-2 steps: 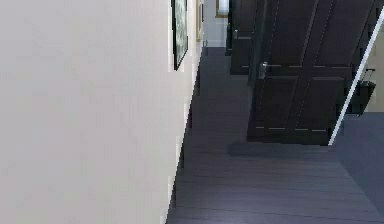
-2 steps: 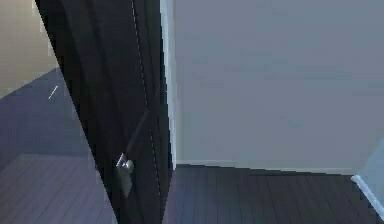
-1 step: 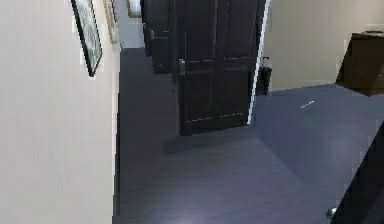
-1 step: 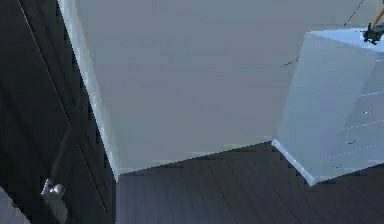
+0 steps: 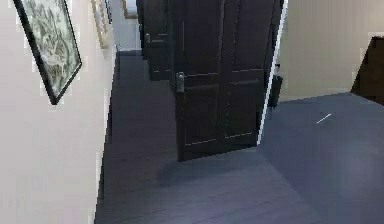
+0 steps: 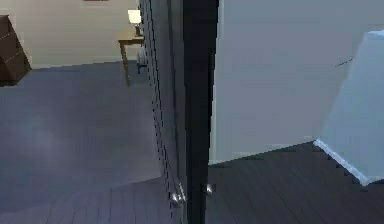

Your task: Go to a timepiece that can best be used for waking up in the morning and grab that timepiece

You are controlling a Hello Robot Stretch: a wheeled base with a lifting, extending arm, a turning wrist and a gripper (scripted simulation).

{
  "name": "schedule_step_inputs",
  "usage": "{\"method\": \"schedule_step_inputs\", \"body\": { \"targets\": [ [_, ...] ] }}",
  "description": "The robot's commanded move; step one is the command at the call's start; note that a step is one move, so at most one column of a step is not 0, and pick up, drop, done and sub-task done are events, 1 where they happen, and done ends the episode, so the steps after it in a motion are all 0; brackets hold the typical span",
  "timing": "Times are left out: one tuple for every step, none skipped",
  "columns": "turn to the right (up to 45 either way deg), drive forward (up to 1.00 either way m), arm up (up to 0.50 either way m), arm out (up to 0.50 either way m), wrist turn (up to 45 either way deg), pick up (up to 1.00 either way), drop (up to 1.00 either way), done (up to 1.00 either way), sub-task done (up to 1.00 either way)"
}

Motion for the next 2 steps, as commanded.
{"method": "schedule_step_inputs", "body": {
  "targets": [
    [45.0,0.0,0.0,0.0,0.0,0.0,0.0,0.0,0.0],
    [6.0,0.0,0.0,0.0,0.0,0.0,0.0,0.0,0.0]
  ]
}}
